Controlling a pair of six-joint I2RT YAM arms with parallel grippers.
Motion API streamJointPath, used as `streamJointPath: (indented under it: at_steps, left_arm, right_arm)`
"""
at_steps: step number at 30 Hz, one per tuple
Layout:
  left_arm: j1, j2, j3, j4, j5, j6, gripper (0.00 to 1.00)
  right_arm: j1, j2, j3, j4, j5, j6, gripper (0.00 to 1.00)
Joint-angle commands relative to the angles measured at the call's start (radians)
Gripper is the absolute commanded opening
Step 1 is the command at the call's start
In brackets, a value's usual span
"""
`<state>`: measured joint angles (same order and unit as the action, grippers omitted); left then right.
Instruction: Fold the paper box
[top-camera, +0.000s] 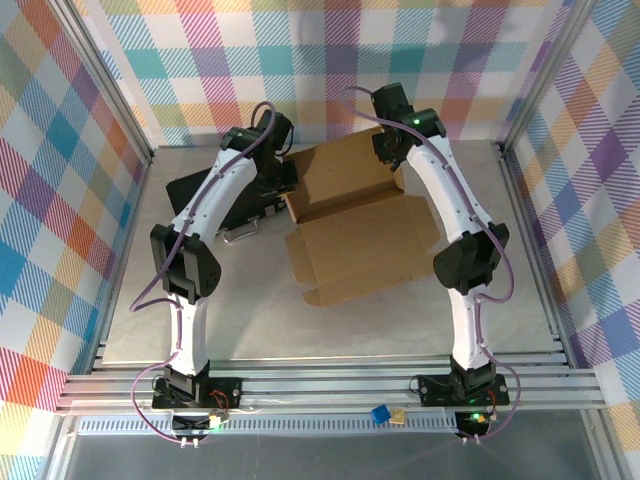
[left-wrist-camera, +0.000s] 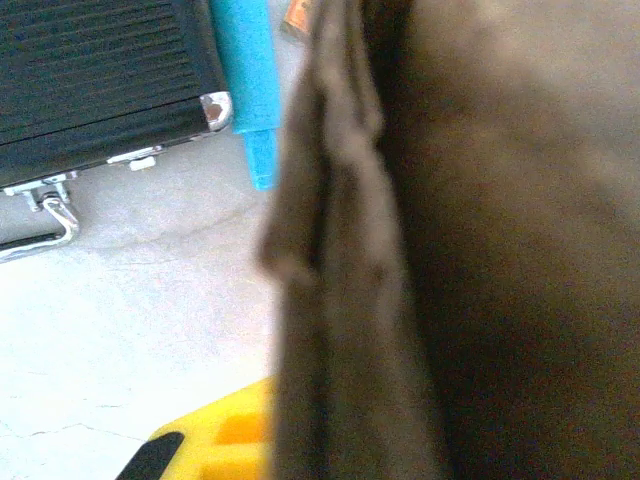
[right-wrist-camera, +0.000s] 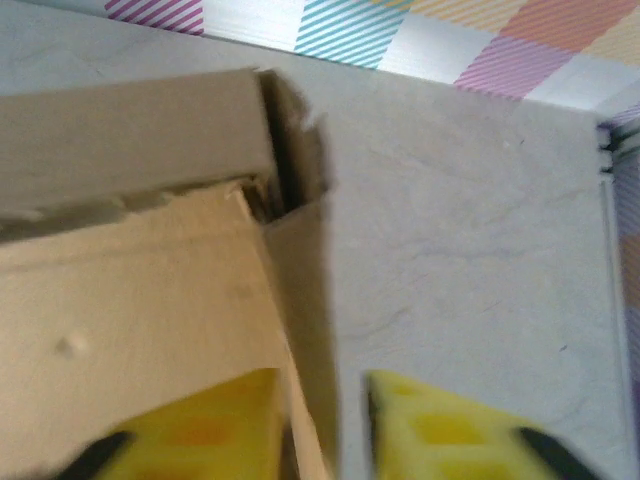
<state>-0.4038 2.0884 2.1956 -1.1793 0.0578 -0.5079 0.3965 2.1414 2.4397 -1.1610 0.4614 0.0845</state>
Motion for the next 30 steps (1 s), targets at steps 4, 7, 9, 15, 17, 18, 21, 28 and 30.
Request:
streamJointPath:
  at_steps: [4, 7, 9, 15, 17, 18, 21, 28, 30]
  left_arm:
    - [0.035, 0.011, -0.023, 0.022, 0.066, -0.083, 0.0]
    - [0.051, 0.011, -0.033, 0.047, 0.103, -0.117, 0.0]
    - [0.058, 0.012, -0.036, 0.059, 0.115, -0.141, 0.0]
    - [0.075, 0.008, -0.063, 0.101, 0.129, -0.243, 0.0]
    - [0.085, 0.012, -0.063, 0.105, 0.142, -0.279, 0.0]
    - [0.091, 0.014, -0.064, 0.11, 0.151, -0.303, 0.0]
    - [0.105, 0.013, -0.068, 0.118, 0.169, -0.36, 0.0]
    - [0.14, 0.015, -0.08, 0.117, 0.221, -0.512, 0.0]
    - [0.143, 0.009, -0.092, 0.14, 0.241, -0.534, 0.0]
  right_arm:
    - [-0.094, -0.148, 0.017, -0.054, -0.211, 0.123, 0.67]
    - [-0.183, -0.262, -0.11, -0.007, -0.347, 0.22, 0.7]
    - [-0.256, -0.383, -0.296, 0.083, -0.473, 0.321, 0.71]
    - [-0.365, -0.736, -0.871, 0.337, -0.68, 0.588, 0.77]
    - [-0.372, -0.815, -1.045, 0.427, -0.746, 0.638, 0.8]
    - [-0.374, -0.847, -1.133, 0.485, -0.792, 0.658, 0.8]
    - [-0.378, -0.9, -1.336, 0.703, -0.939, 0.716, 0.82]
    - [-0.378, -0.888, -1.518, 0.913, -1.031, 0.72, 0.88]
    - [-0.379, -0.846, -1.569, 1.044, -1.12, 0.746, 0.88]
